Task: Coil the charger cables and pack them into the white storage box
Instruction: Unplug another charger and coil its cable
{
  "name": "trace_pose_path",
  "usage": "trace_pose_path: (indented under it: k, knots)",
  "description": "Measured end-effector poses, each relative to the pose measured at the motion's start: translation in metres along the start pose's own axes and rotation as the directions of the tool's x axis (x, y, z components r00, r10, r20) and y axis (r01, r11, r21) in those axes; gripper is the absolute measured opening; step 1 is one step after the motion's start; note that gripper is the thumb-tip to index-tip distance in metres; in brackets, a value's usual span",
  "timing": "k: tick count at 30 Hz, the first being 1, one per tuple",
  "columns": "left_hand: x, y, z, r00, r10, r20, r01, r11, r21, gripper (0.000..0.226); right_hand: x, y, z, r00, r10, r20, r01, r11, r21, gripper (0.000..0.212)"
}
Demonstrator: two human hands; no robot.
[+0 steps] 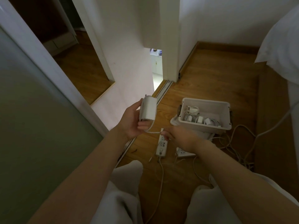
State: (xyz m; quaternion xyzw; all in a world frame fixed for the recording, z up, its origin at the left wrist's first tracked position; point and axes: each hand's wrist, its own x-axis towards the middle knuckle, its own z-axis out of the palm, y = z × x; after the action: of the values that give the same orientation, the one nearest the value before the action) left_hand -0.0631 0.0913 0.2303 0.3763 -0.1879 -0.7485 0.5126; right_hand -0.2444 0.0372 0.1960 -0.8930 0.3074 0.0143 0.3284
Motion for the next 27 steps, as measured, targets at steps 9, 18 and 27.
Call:
trace_pose_path:
  k: [9, 18, 27]
  knots:
    - [-0.01, 0.001, -0.006, 0.99, -0.105, -0.097, 0.142, 0.636, 0.759, 0.052, 0.006, 0.004, -0.008, 0.998, -0.041, -0.055, 0.011, 0.881, -0.473, 0.055]
    - [-0.011, -0.005, -0.03, 0.939, 0.225, -0.259, 0.214, 0.203, 0.955, 0.027, -0.002, 0.002, -0.027, 0.937, -0.065, -0.342, -0.083, 0.913, -0.4, 0.039]
    - [-0.002, -0.008, -0.028, 0.811, 0.438, -0.388, 0.211, 0.401, 0.892, 0.034, -0.011, -0.031, -0.01, 0.952, -0.064, -0.299, -0.026, 0.957, -0.288, 0.029]
